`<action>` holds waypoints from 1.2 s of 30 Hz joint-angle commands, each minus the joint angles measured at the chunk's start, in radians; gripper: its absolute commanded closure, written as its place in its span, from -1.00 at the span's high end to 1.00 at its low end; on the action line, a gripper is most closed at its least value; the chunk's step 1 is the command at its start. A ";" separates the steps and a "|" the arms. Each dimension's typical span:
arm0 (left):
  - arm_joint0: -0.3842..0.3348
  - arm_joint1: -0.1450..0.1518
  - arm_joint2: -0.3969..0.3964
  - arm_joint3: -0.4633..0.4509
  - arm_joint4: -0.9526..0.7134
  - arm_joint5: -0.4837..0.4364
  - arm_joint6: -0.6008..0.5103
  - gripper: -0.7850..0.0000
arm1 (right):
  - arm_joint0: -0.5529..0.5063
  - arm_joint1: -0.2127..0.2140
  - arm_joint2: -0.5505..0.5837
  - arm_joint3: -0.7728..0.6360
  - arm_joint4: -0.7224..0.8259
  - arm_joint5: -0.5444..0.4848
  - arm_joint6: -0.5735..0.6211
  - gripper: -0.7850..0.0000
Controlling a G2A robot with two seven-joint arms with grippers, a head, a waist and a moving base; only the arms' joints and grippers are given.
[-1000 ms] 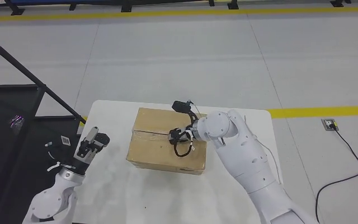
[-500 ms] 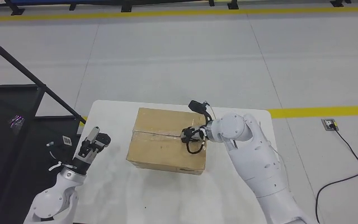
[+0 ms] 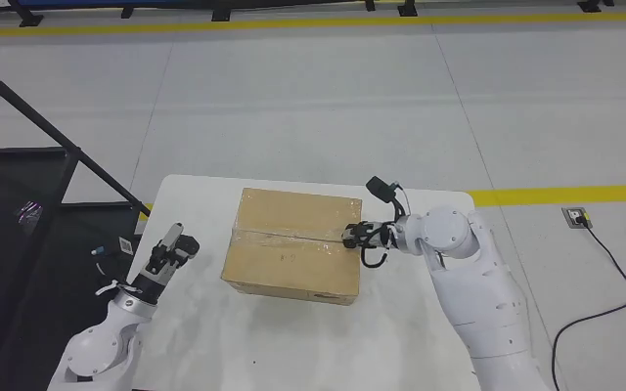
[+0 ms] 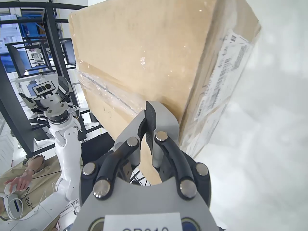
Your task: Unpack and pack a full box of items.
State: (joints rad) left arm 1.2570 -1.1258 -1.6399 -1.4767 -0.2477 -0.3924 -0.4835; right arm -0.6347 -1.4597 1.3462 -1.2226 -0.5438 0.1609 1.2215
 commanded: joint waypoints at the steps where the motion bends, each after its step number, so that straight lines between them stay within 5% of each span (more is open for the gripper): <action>1: -0.007 -0.001 0.013 0.011 0.013 0.001 -0.006 1.00 | -0.014 0.005 0.013 -0.017 0.010 -0.001 -0.007 -1.00; 16: -0.028 -0.008 0.087 0.038 0.061 -0.006 -0.006 1.00 | -0.059 0.006 -0.001 -0.072 0.076 0.006 -0.097 -1.00; 36: -0.017 -0.014 0.135 -0.002 0.062 -0.014 -0.012 1.00 | 0.086 -0.027 -0.154 0.163 0.216 0.061 -0.217 -1.00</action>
State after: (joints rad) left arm 1.2399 -1.1396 -1.5073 -1.4767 -0.1841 -0.4081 -0.4949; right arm -0.5573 -1.4841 1.2047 -1.0712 -0.3328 0.2223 1.0075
